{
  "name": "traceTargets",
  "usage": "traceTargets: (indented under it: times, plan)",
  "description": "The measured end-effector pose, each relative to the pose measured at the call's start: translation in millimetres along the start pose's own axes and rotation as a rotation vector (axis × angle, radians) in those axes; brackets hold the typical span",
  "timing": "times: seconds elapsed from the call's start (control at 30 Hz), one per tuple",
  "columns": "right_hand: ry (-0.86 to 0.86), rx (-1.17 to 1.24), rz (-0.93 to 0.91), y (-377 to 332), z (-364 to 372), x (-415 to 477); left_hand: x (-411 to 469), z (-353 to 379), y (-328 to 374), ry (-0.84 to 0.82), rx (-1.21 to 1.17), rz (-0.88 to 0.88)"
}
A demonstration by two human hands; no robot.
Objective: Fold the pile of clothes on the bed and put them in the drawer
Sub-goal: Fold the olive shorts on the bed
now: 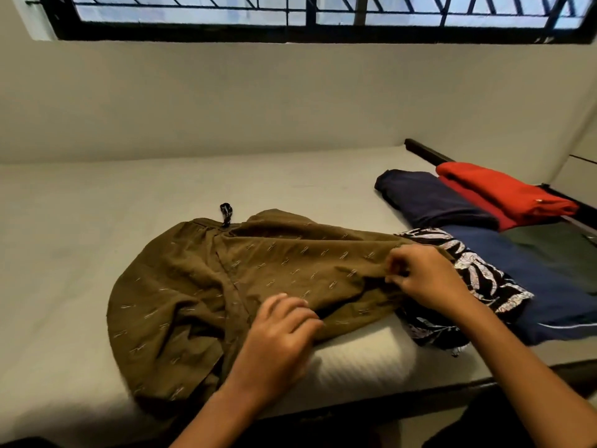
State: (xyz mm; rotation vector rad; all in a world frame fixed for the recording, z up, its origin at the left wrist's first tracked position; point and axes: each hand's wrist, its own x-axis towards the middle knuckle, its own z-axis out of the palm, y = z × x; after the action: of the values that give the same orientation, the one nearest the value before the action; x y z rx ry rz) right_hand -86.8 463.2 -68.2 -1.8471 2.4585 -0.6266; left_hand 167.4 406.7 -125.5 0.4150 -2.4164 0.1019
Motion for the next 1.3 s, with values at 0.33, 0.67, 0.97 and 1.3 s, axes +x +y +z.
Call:
traceTargets:
  times: [0.33,0.67,0.97,1.3]
  plan:
    - [-0.327,-0.311,-0.139,-14.6,23.3,-3.9,75.0,35.8,37.3,-0.538,-0.095,-0.149]
    - [0.057,-0.191,0.168,39.3,-5.6,-11.4,59.5,15.2,60.6,-0.575,0.350,0.151]
    - [0.131,-0.226,0.374,62.1,-4.5,-9.2,0.5,40.2,112.9,-0.527,0.352,0.163]
    - [0.365,0.185,0.633,72.9,-23.9,-19.8,0.0,11.5,142.7,-0.791,0.070,-0.462]
